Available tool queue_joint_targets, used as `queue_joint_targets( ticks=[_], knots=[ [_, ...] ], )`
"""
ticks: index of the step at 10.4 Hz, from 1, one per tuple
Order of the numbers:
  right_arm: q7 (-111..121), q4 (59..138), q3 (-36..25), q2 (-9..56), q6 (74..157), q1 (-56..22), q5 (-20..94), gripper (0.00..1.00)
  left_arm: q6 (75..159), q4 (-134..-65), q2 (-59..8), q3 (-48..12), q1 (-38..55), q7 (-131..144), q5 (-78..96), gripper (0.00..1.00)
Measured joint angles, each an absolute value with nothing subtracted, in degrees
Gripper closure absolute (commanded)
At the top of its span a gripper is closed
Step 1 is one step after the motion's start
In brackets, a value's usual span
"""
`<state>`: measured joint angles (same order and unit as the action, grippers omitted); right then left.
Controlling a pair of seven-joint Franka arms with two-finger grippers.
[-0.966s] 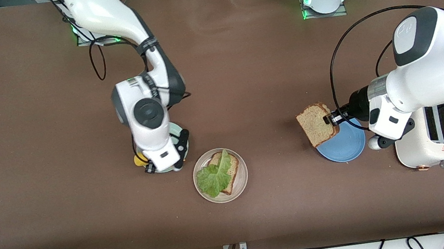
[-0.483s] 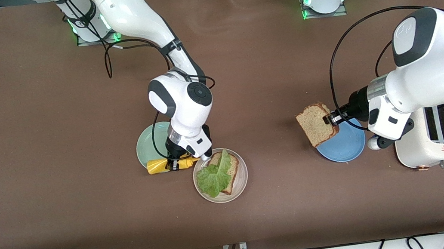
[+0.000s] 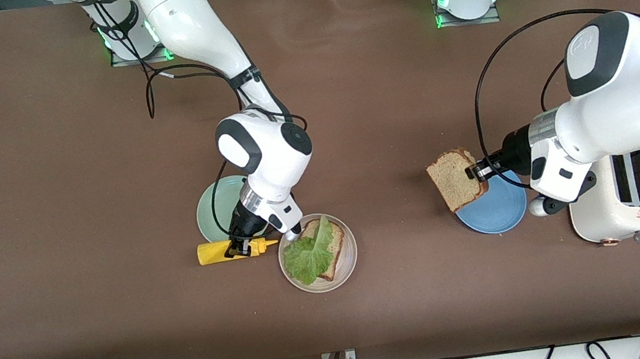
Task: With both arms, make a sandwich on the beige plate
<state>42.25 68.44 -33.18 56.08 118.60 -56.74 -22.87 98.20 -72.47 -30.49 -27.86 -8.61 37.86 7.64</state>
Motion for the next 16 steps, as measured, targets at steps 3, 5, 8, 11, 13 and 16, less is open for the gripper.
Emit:
queue_joint_targets(
  ticks=[3, 5, 8, 11, 13, 16],
  knots=[
    [42.26, 67.30, -33.63, 55.63, 115.57, -57.07, -21.88, 1.00, 98.20, -72.56, -30.72, -27.93, -6.49, 39.20, 7.64, 1.00],
    [44.73, 67.00, -34.68, 54.15, 111.64, -56.52, -15.38, 1.00, 98.24, -72.58, -31.02, -27.92, -5.53, 39.99, 7.65, 1.00],
    [51.48, 66.91, -35.87, 50.10, 106.55, -52.90, -2.53, 1.00, 98.25, -72.58, -31.22, -27.81, -5.77, 40.02, 7.64, 1.00],
    [58.96, 66.86, -36.25, 46.85, 101.68, -44.11, 12.56, 1.00, 98.33, -72.59, -31.47, -27.91, -4.58, 41.18, 7.65, 1.00],
    [62.18, 66.82, -36.29, 44.48, 97.55, -39.50, 21.70, 1.00, 102.44, -72.59, -32.39, -28.03, -1.59, 46.40, 7.66, 1.00],
    [69.77, 66.88, -36.24, 43.71, 94.15, -32.23, 35.71, 1.00, 114.02, -72.61, -35.09, -28.08, 3.89, 54.83, 8.93, 1.00]
  ],
)
